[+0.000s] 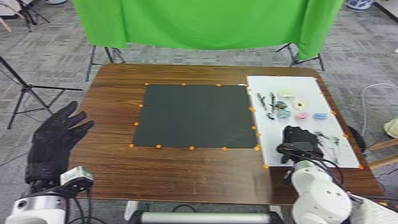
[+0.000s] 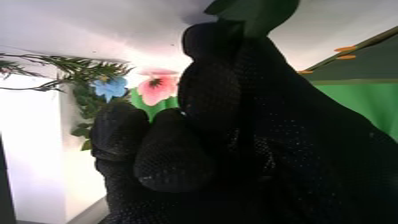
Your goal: Arrange flowers
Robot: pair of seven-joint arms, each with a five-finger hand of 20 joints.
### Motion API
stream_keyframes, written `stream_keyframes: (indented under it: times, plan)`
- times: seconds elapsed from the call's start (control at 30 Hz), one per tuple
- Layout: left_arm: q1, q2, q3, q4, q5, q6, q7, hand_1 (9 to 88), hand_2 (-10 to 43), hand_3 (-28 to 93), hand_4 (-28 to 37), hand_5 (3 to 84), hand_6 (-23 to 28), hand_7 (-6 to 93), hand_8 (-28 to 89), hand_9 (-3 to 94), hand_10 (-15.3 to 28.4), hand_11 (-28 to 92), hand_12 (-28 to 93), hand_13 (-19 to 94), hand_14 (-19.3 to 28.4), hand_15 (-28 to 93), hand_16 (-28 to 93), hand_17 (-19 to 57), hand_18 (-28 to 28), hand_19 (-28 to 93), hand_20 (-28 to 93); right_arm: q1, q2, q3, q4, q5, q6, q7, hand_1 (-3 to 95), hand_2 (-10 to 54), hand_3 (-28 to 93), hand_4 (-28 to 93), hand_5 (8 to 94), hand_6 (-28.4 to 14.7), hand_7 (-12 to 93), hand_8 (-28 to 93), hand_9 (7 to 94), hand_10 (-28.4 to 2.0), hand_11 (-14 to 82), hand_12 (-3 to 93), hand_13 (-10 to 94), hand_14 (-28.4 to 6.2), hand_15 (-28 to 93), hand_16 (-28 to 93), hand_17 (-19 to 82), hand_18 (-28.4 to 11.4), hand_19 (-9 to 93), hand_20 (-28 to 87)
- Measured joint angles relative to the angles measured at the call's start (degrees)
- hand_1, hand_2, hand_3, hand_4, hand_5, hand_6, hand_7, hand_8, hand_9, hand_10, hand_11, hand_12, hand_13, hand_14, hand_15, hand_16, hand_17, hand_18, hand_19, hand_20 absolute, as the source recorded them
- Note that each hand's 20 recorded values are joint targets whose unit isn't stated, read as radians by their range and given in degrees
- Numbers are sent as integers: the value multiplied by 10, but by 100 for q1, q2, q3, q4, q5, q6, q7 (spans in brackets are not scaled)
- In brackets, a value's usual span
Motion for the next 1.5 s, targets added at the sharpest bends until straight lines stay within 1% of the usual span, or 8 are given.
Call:
stream_keyframes:
  times: [0.43, 0.67, 0.77, 0.9, 1.1, 1.27, 1.37, 1.5]
  plan:
    - [3, 14, 5, -9, -17, 54, 12, 229, 73, 813, -264, 351, 79, 168, -117, 323, 178, 248, 88, 254, 247, 462, -88, -100, 231, 562, -10, 297, 130, -115, 1, -73, 162, -45, 491, -88, 883, -283, 848, -36, 308, 233, 842, -128, 566, 274, 808, -82, 873, 206, 374, -275, 932, 471]
    - [38, 67, 2, -24, -64, 117, 67, 229, 73, 813, -264, 351, 79, 168, -117, 323, 177, 249, 88, 254, 247, 461, -88, -100, 231, 562, -11, 429, 152, 18, -78, -138, 183, -104, 490, -87, 885, -283, 848, -35, 312, 233, 842, -127, 571, 275, 809, -81, 875, 206, 373, -275, 932, 472]
    - [71, 84, -34, -33, -83, 144, 83, 229, 73, 813, -264, 351, 79, 168, -117, 323, 177, 248, 88, 254, 247, 461, -88, -100, 231, 561, -11, 570, 131, -16, -143, -140, 158, -206, 489, -87, 886, -283, 848, -35, 313, 232, 843, -127, 571, 275, 809, -81, 876, 207, 373, -275, 932, 471]
    - [130, 88, -143, -56, -105, 172, 86, 229, 72, 814, -263, 350, 79, 168, -117, 321, 175, 248, 88, 253, 247, 461, -88, -100, 231, 562, -11, 951, -35, -208, -184, -134, 2, -438, 489, -88, 886, -283, 847, -34, 315, 233, 843, -127, 571, 276, 809, -81, 877, 207, 373, -275, 932, 472]
    - [342, 60, -453, -123, -111, 197, 79, 228, 72, 814, -262, 349, 79, 167, -116, 319, 174, 246, 88, 253, 246, 458, -87, -101, 231, 560, -11, 1866, -672, -834, -65, -85, -416, -947, 487, -88, 890, -283, 848, -35, 313, 232, 844, -126, 571, 277, 810, -81, 877, 209, 373, -276, 932, 473]
    - [586, -35, -681, -174, -112, 263, 80, 227, 70, 816, -261, 347, 77, 168, -116, 318, 172, 244, 88, 254, 244, 455, -86, -102, 232, 559, -11, 2518, -1547, -1116, 400, 28, -732, -1527, 483, -90, 895, -283, 850, -34, 312, 233, 847, -125, 572, 277, 812, -80, 877, 209, 373, -276, 932, 474]
    - [639, -83, -720, -175, -110, 275, 66, 228, 69, 818, -261, 347, 77, 169, -117, 317, 171, 243, 89, 253, 244, 453, -85, -103, 232, 559, -10, 2865, -2121, -1280, 780, 38, -882, -1768, 480, -91, 897, -283, 852, -34, 311, 233, 848, -125, 572, 277, 813, -80, 877, 210, 373, -276, 932, 475]
    - [588, -92, -711, -159, -83, 267, 1, 227, 68, 819, -261, 347, 78, 169, -118, 318, 169, 243, 90, 253, 244, 452, -84, -103, 232, 558, -9, 3228, -2822, -1508, 1194, 163, -953, -1786, 480, -91, 896, -283, 851, -33, 311, 235, 848, -125, 574, 276, 813, -80, 877, 210, 373, -277, 932, 476]
